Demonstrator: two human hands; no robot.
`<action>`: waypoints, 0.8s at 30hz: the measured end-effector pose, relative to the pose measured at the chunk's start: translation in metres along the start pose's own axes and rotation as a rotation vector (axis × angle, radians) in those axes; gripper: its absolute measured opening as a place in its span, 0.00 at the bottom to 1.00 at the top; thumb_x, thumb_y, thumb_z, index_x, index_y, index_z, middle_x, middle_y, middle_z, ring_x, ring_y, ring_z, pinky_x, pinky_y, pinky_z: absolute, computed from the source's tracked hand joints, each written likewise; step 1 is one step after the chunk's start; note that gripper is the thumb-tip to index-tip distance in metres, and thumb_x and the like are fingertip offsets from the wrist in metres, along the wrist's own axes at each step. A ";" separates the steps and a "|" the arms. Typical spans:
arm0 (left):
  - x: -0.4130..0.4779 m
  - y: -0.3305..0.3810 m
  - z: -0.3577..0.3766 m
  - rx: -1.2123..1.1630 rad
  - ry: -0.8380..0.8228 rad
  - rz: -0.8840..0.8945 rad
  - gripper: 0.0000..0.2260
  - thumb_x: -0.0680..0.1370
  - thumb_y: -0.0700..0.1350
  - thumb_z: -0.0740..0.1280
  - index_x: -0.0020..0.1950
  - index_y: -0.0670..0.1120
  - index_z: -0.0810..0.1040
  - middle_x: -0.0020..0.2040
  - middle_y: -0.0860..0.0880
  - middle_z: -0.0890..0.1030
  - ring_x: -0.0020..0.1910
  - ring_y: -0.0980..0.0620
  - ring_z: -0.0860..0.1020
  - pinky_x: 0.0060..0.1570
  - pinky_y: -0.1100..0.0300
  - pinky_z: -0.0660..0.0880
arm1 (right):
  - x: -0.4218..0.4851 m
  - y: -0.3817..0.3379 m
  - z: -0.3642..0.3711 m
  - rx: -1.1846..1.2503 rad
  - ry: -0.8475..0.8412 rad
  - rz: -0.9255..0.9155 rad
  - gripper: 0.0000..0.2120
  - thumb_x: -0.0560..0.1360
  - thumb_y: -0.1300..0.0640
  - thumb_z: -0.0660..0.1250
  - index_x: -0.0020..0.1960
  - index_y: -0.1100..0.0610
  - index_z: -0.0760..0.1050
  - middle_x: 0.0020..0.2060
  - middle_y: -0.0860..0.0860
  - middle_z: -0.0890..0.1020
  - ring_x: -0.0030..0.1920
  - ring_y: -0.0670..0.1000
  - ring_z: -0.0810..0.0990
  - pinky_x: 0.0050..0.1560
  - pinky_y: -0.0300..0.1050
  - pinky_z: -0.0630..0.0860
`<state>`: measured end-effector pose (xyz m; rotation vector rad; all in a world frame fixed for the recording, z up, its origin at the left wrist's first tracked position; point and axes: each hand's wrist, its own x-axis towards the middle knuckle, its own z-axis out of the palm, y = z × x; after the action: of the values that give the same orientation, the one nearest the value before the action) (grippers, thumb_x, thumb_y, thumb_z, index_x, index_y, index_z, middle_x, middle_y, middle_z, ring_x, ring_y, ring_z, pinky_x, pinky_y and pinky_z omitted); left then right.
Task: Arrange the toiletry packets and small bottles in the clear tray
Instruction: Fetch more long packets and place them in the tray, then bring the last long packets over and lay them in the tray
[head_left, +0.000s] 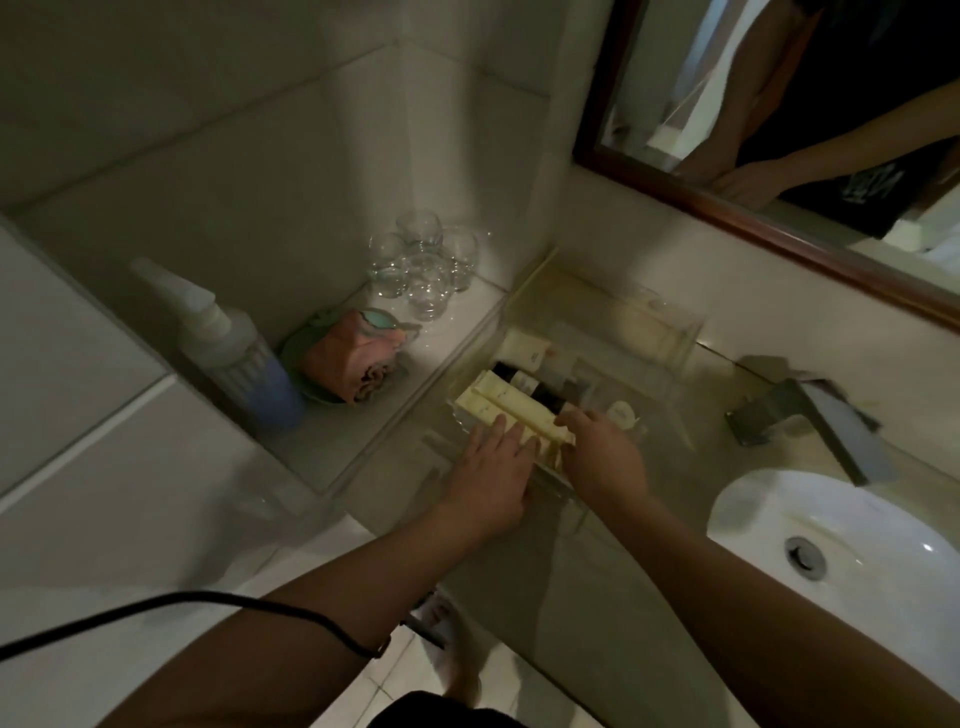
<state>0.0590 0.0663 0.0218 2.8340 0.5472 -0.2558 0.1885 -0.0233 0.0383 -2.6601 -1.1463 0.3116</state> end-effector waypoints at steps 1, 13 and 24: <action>-0.002 0.010 -0.002 -0.025 0.005 0.008 0.29 0.77 0.46 0.59 0.77 0.47 0.53 0.78 0.44 0.53 0.77 0.42 0.45 0.75 0.44 0.43 | -0.010 0.010 -0.004 0.008 0.006 0.022 0.17 0.74 0.61 0.64 0.62 0.49 0.76 0.57 0.51 0.79 0.56 0.56 0.78 0.48 0.49 0.76; -0.039 0.244 0.030 -0.052 0.088 0.287 0.24 0.75 0.50 0.62 0.70 0.45 0.66 0.69 0.41 0.70 0.66 0.40 0.67 0.66 0.48 0.64 | -0.240 0.218 -0.062 0.094 0.206 0.426 0.20 0.74 0.59 0.66 0.66 0.50 0.73 0.60 0.54 0.78 0.58 0.57 0.78 0.55 0.52 0.78; -0.058 0.475 0.073 -0.146 -0.077 0.650 0.23 0.75 0.48 0.61 0.70 0.45 0.68 0.65 0.43 0.72 0.63 0.42 0.70 0.61 0.49 0.71 | -0.450 0.386 -0.090 0.173 0.366 0.884 0.20 0.74 0.56 0.66 0.66 0.51 0.73 0.59 0.55 0.78 0.58 0.56 0.78 0.55 0.50 0.77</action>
<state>0.1796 -0.4006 0.0611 2.6685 -0.3622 -0.1853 0.1762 -0.6222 0.0592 -2.7326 0.1921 0.0433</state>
